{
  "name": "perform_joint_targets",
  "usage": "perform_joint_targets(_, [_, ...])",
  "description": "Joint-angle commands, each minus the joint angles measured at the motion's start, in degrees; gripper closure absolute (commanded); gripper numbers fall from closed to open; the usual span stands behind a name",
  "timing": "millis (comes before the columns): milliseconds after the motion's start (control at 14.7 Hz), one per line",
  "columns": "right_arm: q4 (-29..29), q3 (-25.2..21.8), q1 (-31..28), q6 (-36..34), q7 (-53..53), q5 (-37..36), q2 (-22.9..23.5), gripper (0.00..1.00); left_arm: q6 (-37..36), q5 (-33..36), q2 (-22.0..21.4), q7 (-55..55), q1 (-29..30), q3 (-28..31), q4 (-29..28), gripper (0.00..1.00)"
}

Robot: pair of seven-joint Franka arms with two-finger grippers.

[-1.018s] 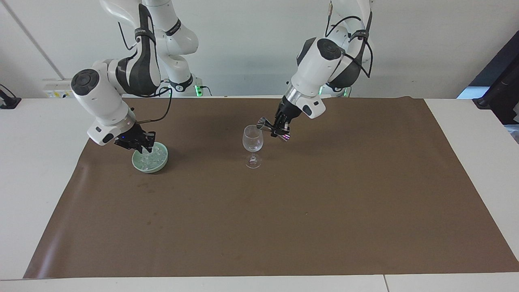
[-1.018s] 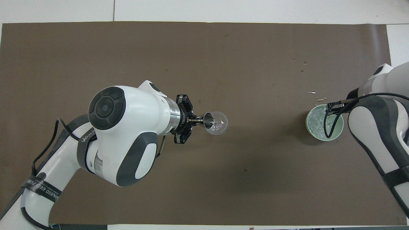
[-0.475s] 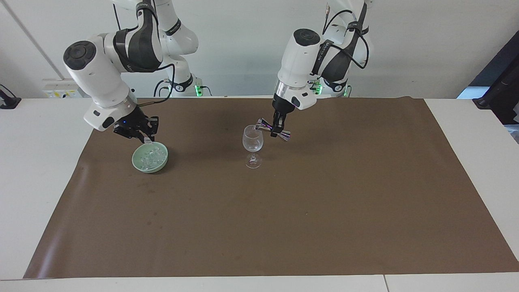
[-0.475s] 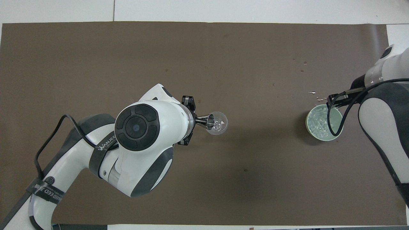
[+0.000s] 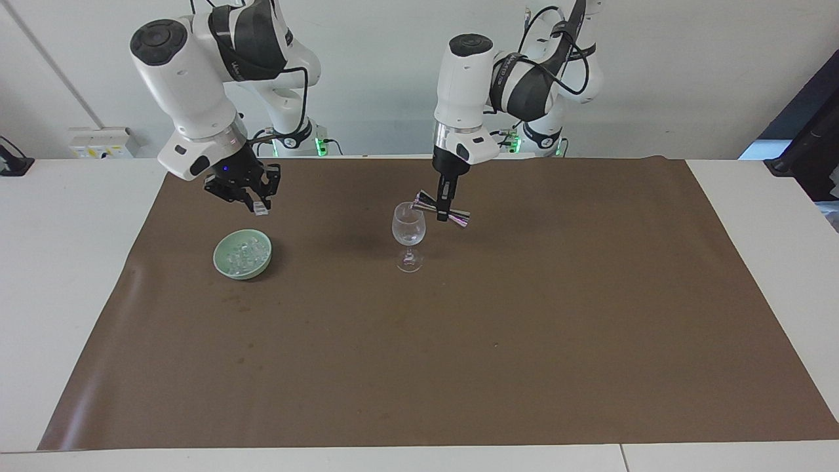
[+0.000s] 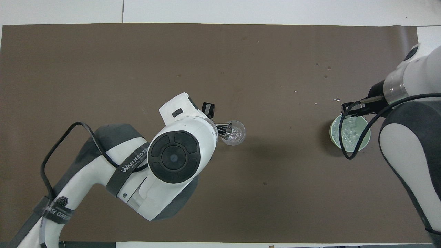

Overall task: Pour wine and add ice with both arms
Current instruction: 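Tilt the jigger with the left gripper to pour into the glass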

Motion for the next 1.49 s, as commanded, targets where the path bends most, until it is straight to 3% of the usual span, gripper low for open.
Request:
perform_joint_targets(0, [3.7, 0.7, -0.6, -3.7, 1.0, 0.8, -0.1, 1.00, -3.8, 5.8, 0.8, -3.6, -1.7, 0.7, 2.0, 1.00])
perform_joint_targets(407, [7.1, 0.7, -0.6, -6.9, 2.3, 4.0, -0.1, 1.00, -4.0, 11.3, 0.8, -5.5, -2.8, 0.4, 3.0, 1.00])
perform_joint_targets(543, [8.2, 0.7, -0.6, -8.2, 2.5, 3.9, -0.1, 1.00, -4.1, 12.1, 2.7, -5.7, -4.2, 0.4, 3.3, 1.00])
perform_joint_targets(950, [8.1, 0.7, -0.6, -8.3, 3.2, 3.8, -0.1, 1.00, -6.4, 15.1, 3.9, -5.7, -5.5, 0.4, 4.7, 1.00])
perform_joint_targets(1221, [8.2, 0.8, -0.6, -8.3, 3.7, 4.0, -0.1, 1.00, -9.1, 14.4, 4.2, -5.9, -5.6, 0.2, 7.8, 1.00])
perform_joint_targets(1425, [8.2, 0.8, -0.5, -8.2, 3.9, 4.0, -0.1, 1.00, -9.1, 9.0, 4.1, -5.6, -5.5, 0.0, 8.1, 1.00])
